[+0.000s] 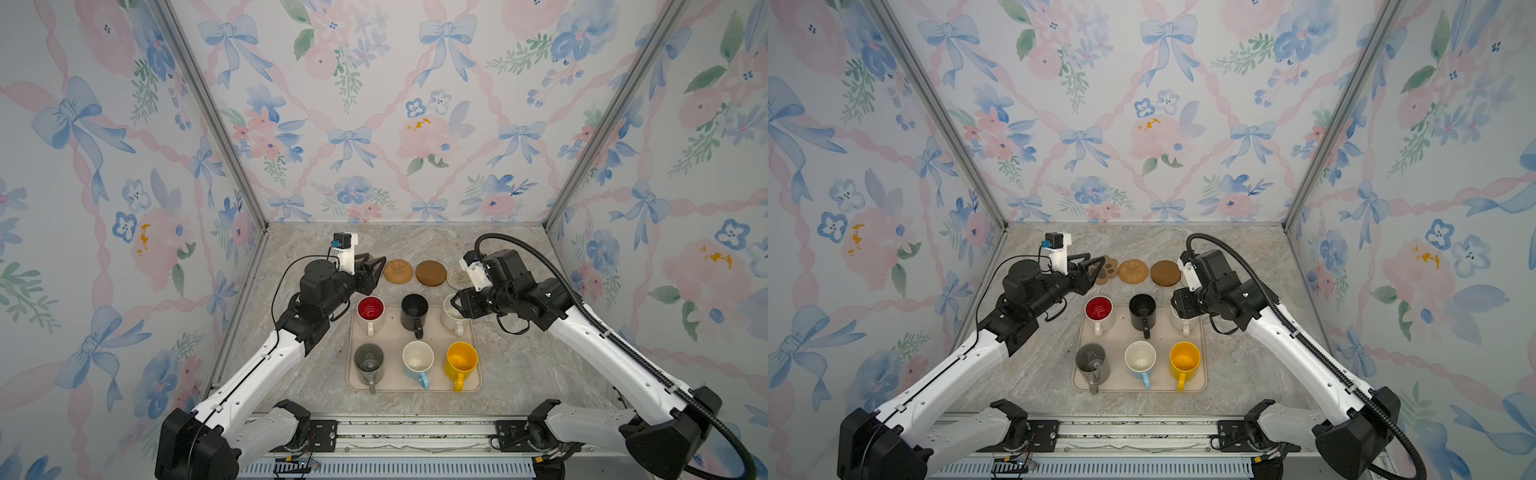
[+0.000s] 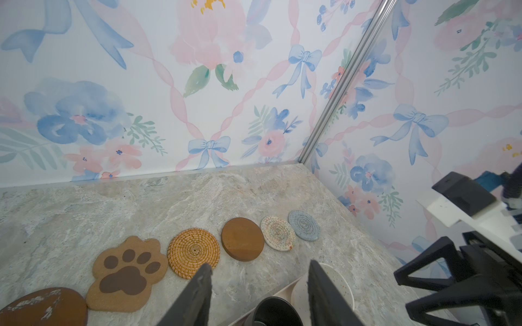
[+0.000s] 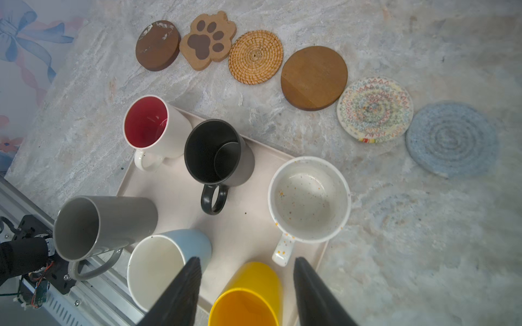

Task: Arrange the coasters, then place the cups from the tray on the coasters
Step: 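Swing the right gripper over the yellow mug while the left moves above the red mug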

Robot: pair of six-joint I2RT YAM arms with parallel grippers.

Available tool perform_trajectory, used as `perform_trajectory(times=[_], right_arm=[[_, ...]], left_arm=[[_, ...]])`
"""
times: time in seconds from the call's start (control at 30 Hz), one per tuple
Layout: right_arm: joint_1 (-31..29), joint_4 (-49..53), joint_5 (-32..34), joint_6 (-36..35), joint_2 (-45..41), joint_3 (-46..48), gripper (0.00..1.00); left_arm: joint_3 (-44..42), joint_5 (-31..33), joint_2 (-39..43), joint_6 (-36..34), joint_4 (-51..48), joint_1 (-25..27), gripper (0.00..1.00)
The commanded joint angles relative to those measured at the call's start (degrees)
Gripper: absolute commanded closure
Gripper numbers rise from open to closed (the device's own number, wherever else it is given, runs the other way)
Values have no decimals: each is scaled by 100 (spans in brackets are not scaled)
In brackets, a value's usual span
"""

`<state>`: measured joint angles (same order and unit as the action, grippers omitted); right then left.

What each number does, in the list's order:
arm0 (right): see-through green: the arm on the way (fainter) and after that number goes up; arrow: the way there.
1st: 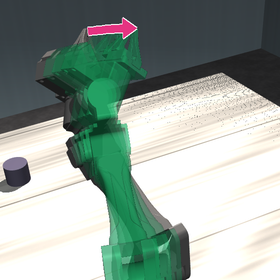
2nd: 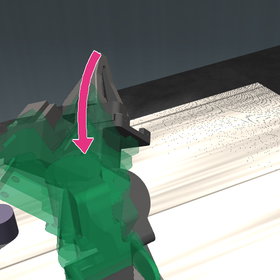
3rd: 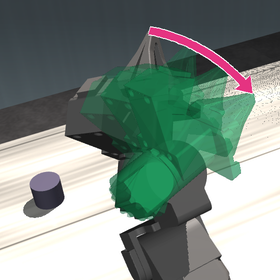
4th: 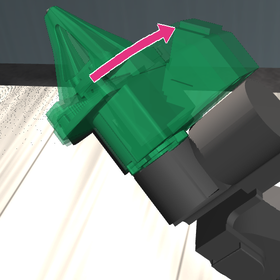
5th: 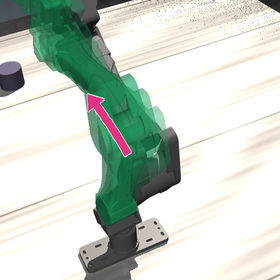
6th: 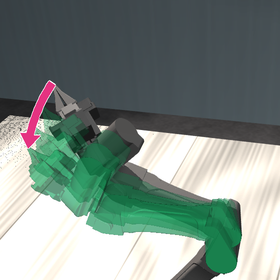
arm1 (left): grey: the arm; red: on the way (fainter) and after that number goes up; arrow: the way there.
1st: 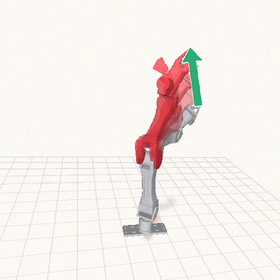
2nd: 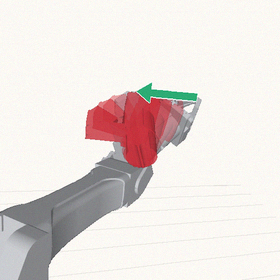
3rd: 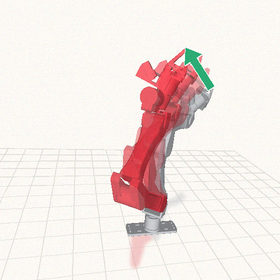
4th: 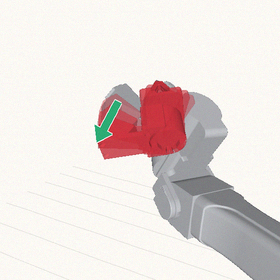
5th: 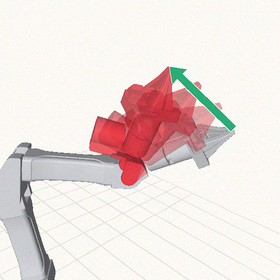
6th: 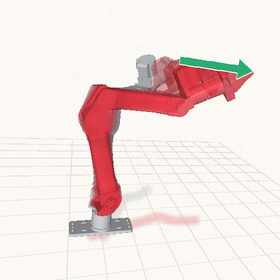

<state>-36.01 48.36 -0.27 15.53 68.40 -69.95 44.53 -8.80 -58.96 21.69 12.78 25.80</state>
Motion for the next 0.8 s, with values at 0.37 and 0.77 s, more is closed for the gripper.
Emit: perform_trajectory(times=[0.37,0.77], right_arm=[[-2153,1598,2569,2508,-264,797,32],[-3638,1954,2655,4460,159,949,27]], left_arm=[[-1457,385,1430,318,208,-38,35],[-1620,460,1466,190,136,-40,32]])
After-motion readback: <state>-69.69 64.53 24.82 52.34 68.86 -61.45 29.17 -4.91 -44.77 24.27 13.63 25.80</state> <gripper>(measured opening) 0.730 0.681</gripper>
